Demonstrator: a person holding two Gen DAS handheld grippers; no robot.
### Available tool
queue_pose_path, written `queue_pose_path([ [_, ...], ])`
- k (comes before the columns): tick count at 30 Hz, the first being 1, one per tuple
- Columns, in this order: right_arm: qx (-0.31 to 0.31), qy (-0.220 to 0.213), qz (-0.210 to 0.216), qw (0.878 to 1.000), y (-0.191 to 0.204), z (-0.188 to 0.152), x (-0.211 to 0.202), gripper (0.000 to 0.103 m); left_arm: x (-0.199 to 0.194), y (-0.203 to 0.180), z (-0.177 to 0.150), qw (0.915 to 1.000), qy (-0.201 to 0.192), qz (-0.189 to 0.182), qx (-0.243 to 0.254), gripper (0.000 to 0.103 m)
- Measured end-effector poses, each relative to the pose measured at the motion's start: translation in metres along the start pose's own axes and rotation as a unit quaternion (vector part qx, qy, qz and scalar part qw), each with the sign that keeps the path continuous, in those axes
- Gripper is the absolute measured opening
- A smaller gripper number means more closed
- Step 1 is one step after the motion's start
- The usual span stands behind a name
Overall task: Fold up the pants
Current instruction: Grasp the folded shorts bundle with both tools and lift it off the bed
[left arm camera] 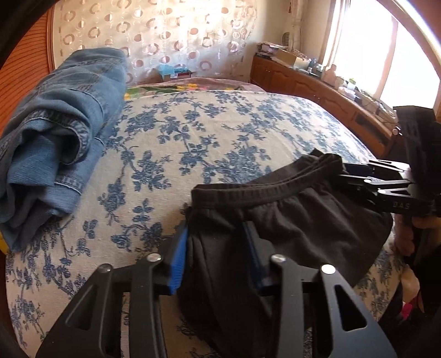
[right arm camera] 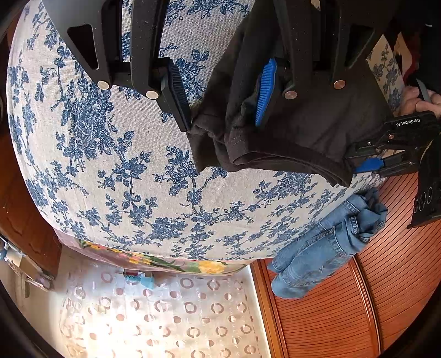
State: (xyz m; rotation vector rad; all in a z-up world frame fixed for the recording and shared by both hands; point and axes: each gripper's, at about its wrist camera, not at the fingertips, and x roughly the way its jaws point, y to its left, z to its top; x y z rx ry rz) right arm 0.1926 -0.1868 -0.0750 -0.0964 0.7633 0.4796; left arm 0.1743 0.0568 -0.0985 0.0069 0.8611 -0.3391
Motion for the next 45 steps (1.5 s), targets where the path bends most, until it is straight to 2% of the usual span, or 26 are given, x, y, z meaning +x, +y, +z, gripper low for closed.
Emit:
queue_pose_path([
  [8,-0.006,0.001,0.009,1.0,0.002,-0.001,0.001,0.046,-0.002,0.001,0.0,0.9994,-0.004,-0.029,-0.016,0.018],
  [12,-0.014,0.003,0.024,1.0,0.006,0.0,0.001,0.025,-0.005,-0.001,0.0,0.9991,-0.008,-0.037,-0.019,0.015],
  [15,-0.019,-0.003,0.03,0.999,0.009,-0.001,-0.002,0.016,-0.011,-0.004,-0.001,0.9988,-0.017,-0.041,-0.018,0.014],
  [21,-0.031,-0.038,0.033,0.998,0.018,-0.002,-0.025,0.013,-0.037,-0.013,-0.003,0.9974,-0.051,-0.048,-0.018,0.013],
  [34,-0.062,-0.105,0.02,0.992,0.032,0.003,-0.078,0.013,-0.079,-0.025,0.004,0.9936,-0.109,-0.026,-0.005,0.013],
  [45,-0.084,-0.127,0.03,0.988,0.046,0.025,-0.081,0.013,-0.095,-0.01,0.009,0.9904,-0.137,-0.002,-0.02,0.013],
])
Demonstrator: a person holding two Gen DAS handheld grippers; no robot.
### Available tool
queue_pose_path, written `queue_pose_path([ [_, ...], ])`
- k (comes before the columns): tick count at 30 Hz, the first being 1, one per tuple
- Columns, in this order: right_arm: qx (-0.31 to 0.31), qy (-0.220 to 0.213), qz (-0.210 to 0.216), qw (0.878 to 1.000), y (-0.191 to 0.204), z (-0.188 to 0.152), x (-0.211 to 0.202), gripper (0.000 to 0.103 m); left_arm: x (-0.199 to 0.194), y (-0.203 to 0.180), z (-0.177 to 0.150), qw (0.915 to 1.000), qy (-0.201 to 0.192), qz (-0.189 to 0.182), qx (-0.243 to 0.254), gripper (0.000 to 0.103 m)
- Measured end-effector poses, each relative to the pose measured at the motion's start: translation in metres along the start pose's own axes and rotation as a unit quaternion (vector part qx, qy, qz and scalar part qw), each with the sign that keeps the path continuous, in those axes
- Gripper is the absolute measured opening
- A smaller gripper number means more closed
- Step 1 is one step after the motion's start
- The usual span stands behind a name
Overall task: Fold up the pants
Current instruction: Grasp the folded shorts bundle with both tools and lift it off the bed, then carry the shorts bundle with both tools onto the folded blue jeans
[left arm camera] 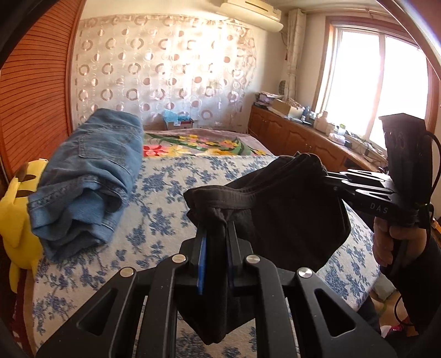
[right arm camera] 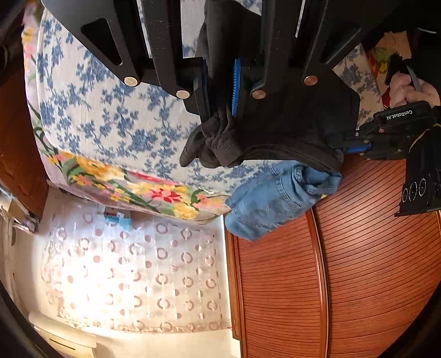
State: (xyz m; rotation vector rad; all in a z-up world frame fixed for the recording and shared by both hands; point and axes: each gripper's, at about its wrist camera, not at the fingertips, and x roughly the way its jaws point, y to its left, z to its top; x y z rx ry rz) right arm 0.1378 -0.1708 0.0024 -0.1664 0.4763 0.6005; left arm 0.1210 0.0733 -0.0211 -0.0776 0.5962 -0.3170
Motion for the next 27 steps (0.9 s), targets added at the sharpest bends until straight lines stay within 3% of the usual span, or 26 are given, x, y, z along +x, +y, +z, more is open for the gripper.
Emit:
queue_pose_path([
  [15,-0.023,-0.005,0.025,0.999,-0.008,0.043,0.061,0.013,0.01,0.038,0.021,0.999,-0.02,0.033,-0.022,0.013],
  [27,-0.06,-0.03,0.047,0.997,-0.013,0.125,0.11,0.013,0.009,0.078,0.068,0.9961,-0.054,0.055,-0.043,0.013],
])
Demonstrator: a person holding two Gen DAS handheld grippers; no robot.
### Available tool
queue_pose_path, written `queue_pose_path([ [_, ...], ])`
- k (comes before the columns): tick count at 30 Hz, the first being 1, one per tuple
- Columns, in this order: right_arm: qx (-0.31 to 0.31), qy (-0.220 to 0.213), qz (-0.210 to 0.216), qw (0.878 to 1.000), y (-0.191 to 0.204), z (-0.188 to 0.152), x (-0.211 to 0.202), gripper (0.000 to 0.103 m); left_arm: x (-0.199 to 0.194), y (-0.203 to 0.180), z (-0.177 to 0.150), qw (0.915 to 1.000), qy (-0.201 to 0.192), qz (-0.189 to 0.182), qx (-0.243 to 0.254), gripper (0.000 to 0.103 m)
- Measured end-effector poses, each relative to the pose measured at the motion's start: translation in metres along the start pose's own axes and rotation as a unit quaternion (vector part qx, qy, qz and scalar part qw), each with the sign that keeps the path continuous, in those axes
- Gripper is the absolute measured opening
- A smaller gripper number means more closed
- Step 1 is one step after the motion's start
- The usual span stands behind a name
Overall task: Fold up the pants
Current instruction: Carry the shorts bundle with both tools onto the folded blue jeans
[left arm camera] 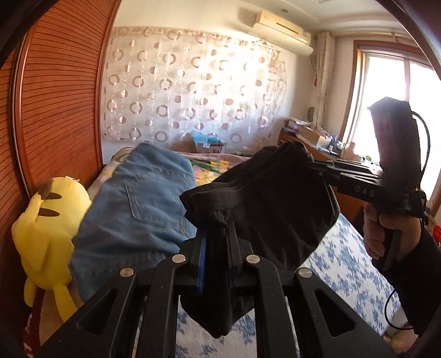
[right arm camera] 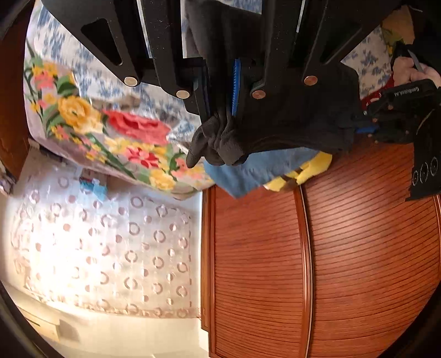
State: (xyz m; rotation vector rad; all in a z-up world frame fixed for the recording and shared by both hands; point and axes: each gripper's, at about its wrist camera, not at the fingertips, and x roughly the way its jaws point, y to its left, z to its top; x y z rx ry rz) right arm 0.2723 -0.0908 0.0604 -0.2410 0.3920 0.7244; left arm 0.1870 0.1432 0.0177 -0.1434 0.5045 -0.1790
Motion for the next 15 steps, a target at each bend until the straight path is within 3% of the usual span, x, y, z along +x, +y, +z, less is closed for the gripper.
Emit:
queue_pose_path([
  [8,-0.035,-0.02,0.021,0.999,-0.008,0.047,0.034,0.013,-0.005,0.023,0.028,0.9991,-0.029,0.026,-0.016,0.013],
  [15,-0.07,0.005,0.039,0.997,-0.01,0.055,0.092,0.013,0.007,0.053,0.025,0.9966,-0.026,0.068,-0.04,0.013],
])
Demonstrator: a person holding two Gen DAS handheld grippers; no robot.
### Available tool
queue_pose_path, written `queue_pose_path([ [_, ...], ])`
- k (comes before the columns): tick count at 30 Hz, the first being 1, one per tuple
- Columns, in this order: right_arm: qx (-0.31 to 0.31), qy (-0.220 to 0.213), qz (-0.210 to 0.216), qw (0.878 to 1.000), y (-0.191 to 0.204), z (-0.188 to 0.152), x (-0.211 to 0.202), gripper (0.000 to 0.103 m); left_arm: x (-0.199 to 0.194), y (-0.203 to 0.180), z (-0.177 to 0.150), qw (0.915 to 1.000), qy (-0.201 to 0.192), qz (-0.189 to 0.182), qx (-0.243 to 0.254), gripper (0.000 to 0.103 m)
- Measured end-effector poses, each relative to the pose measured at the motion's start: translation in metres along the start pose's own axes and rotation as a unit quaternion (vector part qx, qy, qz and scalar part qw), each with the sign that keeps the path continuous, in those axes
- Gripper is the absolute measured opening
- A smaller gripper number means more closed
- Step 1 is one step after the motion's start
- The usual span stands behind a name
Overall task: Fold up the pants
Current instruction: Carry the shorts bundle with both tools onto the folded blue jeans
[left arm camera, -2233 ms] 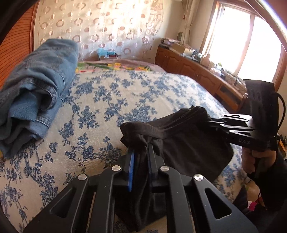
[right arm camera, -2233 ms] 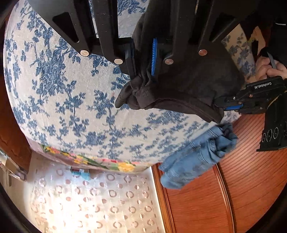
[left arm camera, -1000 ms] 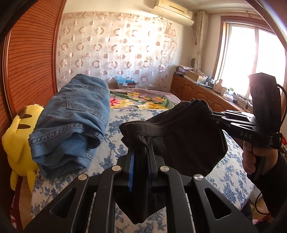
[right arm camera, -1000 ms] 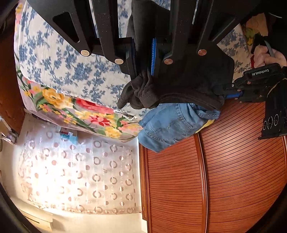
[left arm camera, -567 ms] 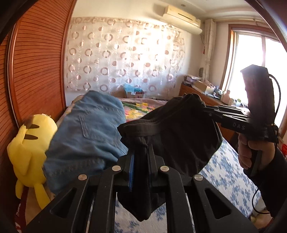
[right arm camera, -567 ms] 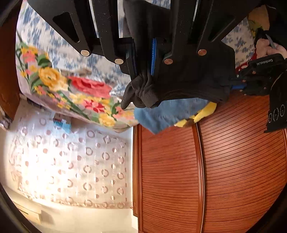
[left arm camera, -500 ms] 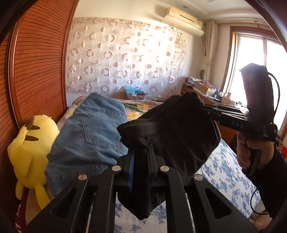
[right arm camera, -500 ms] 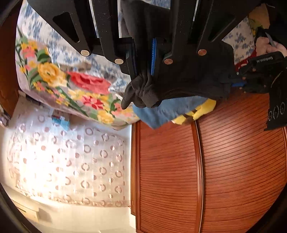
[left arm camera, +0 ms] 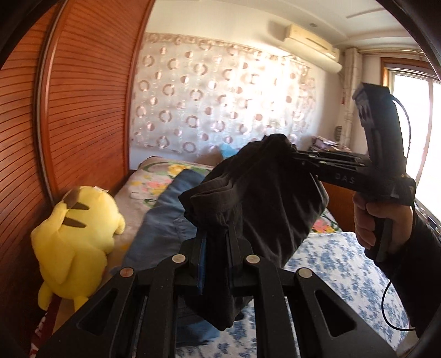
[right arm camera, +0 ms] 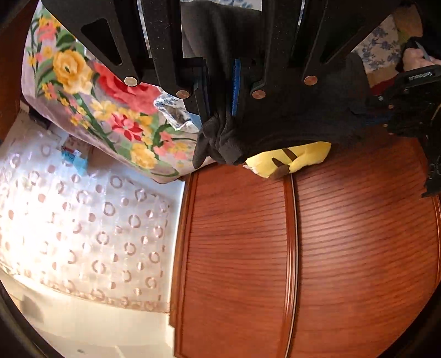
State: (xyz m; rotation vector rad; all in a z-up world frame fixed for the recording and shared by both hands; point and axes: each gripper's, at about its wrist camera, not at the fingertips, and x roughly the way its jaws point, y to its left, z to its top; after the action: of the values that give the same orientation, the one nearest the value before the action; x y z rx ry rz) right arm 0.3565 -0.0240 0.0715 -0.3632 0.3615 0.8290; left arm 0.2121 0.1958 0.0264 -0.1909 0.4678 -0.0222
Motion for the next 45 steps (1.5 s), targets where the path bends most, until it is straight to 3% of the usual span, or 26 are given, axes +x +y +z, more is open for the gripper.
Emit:
queue_pose_path([
  [14,-0.015,0.042,0.042,0.998,-0.006,0.043,0.126,0.013,0.022,0.038,-0.015,0.9973,0.029,0.053,-0.042,0.013],
  [16,-0.01,0.05,0.04,0.998,-0.007,0.043,0.134,0.02,0.022,0.038,-0.018,0.9967,0.034,0.063,-0.038,0.013],
  [20,0.01,0.049,0.032,0.998,-0.014,0.041,0.131,0.04,0.02,0.034,-0.02,0.9955,0.047,0.076,-0.03,0.025],
  [24,0.033,0.025,0.025,0.999,-0.021,0.039,0.109,0.041,0.014,0.035,-0.017,0.9963,0.035,0.073,-0.031,0.053],
  [25,0.035,0.019,0.026,0.999,-0.02,0.035,0.102,0.041,0.013,0.035,-0.016,0.9966,0.033,0.07,-0.03,0.056],
  [33,0.045,0.034,0.075,0.996,-0.012,0.003,0.078,0.041,0.025,0.024,-0.017,0.9973,0.051,0.052,-0.01,0.057],
  [39,0.044,0.066,0.053,0.995,-0.022,-0.004,0.102,0.041,0.043,0.025,-0.036,0.9939,0.092,0.06,-0.007,0.057],
  [45,0.059,0.074,0.05,0.994,-0.03,-0.001,0.115,0.039,0.049,0.028,-0.043,0.993,0.102,0.058,-0.01,0.06],
])
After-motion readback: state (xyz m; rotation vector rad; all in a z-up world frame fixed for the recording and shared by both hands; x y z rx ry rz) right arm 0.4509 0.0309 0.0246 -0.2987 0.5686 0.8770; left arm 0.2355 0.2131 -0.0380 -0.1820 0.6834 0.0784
